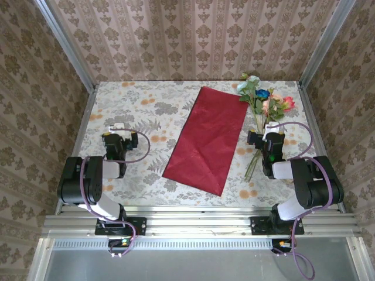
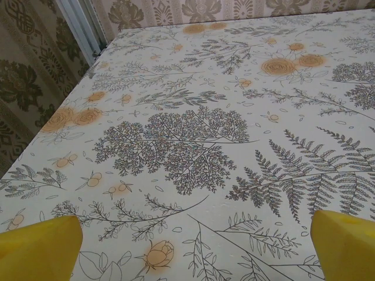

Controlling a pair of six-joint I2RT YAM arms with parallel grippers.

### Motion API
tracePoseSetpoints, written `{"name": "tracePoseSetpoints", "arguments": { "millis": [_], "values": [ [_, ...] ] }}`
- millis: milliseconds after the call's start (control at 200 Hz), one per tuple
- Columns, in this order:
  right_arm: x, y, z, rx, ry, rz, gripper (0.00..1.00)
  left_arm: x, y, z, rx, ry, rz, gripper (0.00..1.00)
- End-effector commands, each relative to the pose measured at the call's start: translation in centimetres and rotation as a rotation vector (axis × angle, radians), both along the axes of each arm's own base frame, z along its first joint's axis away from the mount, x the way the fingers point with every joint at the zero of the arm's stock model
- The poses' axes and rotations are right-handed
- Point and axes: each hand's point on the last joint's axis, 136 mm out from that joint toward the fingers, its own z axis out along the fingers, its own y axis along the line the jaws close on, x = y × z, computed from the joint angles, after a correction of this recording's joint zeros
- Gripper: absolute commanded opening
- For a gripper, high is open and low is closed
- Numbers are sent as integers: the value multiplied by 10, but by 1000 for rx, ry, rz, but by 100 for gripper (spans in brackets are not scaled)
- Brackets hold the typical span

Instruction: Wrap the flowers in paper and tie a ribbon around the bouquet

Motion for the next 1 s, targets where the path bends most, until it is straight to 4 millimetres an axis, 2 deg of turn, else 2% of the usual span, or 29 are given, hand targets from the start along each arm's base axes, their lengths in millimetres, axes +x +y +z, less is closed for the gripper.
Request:
{"name": "tracePoseSetpoints", "arguments": {
  "millis": [0,870,930,970,995],
  "values": [
    [6,-4,12,-25,-42,-30,100,3,2,8,17,-20,8,100],
    [6,-4,12,-18,-43,-26,100,1,5,8,13,-22,20,100],
    [5,-6,19,-22,-64,-36,100,-5,12,16,41,-60,94,100],
    [3,-1,24,-28,-59,-8,100,-9,6,20,49,-68,74,100],
    [2,2,33,-57,-82,-20,100,-10,6,29,106,-97,106,100]
  ]
}}
